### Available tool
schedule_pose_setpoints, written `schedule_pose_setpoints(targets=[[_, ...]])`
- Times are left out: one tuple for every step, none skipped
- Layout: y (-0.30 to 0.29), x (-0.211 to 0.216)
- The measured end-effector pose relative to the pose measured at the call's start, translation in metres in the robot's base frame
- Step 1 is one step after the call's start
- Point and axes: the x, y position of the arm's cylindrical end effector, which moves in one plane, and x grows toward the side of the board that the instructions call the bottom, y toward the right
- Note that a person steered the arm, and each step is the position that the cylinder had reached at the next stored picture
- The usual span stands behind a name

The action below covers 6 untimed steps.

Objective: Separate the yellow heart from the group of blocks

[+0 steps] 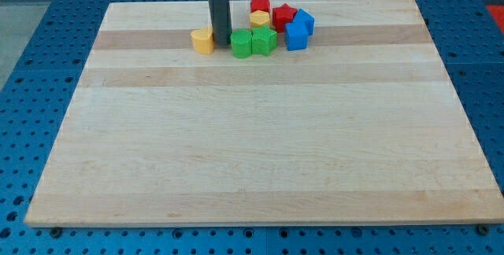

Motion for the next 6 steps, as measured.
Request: schedule_pose_setpoints(targets=[[-0.007,0.006],[-0.011,-0.025],[-0.011,-0.054],[-0.028,-0.059],[-0.035,-0.043],[-0.041,-0.024]])
